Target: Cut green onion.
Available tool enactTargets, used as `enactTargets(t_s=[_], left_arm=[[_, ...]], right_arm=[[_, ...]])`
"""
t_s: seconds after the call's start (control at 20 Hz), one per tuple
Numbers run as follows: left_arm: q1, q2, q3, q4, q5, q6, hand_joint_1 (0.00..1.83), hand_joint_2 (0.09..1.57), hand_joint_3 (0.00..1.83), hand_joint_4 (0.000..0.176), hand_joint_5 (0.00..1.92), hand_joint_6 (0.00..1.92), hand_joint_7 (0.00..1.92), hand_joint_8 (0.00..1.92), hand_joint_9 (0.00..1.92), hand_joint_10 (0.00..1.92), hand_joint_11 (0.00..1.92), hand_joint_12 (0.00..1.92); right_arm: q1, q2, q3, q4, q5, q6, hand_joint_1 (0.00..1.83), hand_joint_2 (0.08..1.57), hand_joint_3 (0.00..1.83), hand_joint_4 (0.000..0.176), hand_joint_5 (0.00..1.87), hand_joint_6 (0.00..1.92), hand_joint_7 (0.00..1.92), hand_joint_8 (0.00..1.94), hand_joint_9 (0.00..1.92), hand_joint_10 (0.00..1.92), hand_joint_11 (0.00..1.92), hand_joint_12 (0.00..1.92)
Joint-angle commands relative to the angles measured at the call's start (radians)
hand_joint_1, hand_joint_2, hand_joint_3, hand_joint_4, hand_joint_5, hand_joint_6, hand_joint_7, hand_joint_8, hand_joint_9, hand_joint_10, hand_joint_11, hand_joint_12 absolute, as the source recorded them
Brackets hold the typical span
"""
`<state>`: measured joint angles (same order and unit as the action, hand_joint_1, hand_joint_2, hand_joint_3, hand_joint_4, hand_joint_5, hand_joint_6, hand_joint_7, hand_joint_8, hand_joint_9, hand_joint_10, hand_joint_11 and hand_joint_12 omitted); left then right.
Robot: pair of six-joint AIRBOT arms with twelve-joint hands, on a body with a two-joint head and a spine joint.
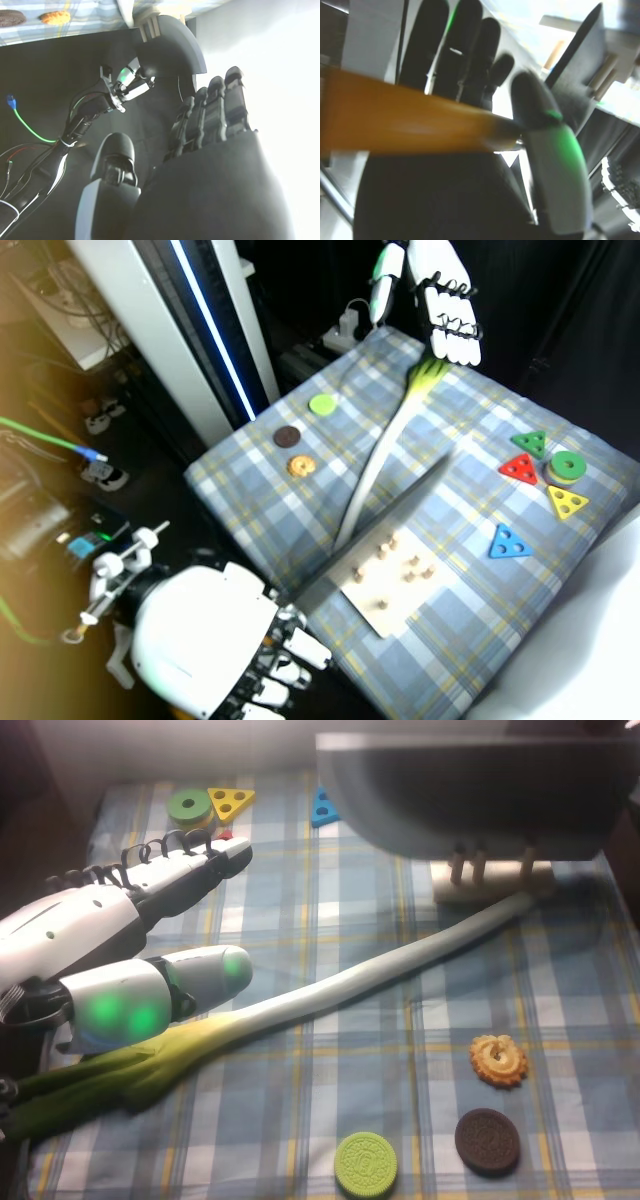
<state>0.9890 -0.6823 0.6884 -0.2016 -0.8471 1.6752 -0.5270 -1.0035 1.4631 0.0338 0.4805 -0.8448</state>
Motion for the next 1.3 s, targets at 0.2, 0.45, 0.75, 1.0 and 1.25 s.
enactTargets(t_s=[0.2,0.45,0.75,1.0,1.25], left_arm=[[-0.003,-0.004,0.001,0.006,-0.113,-0.007,0.00,1.31,0.01,0.000,0.00,0.00,0.00,0.00,0.00,0.00,0.00,0.00],[-0.001,-0.004,0.001,0.006,-0.112,-0.007,0.00,1.32,0.01,0.000,0.00,0.00,0.00,0.00,0.00,0.00,0.00,0.00],[0.000,-0.004,0.001,0.006,-0.114,-0.008,0.00,1.33,0.01,0.000,0.00,0.00,0.00,0.00,0.00,0.00,0.00,0.00],[0.000,-0.004,-0.001,0.006,-0.113,-0.010,0.00,1.34,0.01,0.000,0.00,0.00,0.00,0.00,0.00,0.00,0.00,0.00],[-0.007,-0.002,0.001,0.040,-0.072,-0.010,0.00,1.34,0.01,0.000,0.00,0.00,0.00,0.00,0.00,0.00,0.00,0.00]], right_arm=[[0.046,0.020,-0.028,0.025,0.131,-0.091,0.00,1.50,0.00,0.059,0.04,1.74,0.10,1.86,0.17,1.92,0.17,1.92],[0.049,0.035,-0.032,0.026,0.134,-0.091,0.00,1.54,0.00,0.118,0.30,1.92,0.42,1.94,0.42,1.92,0.44,1.92],[0.054,0.065,-0.065,0.027,0.179,-0.091,0.57,1.45,0.00,0.060,0.77,1.92,1.04,1.94,1.23,1.92,1.31,1.92],[0.054,0.098,-0.101,0.023,0.208,-0.091,1.39,1.25,0.00,0.169,0.97,1.92,1.25,1.94,1.43,1.92,1.51,1.92],[0.054,0.139,-0.149,0.017,0.278,-0.091,1.33,1.30,0.00,0.176,0.84,1.92,1.14,1.94,1.38,1.92,1.29,1.92]])
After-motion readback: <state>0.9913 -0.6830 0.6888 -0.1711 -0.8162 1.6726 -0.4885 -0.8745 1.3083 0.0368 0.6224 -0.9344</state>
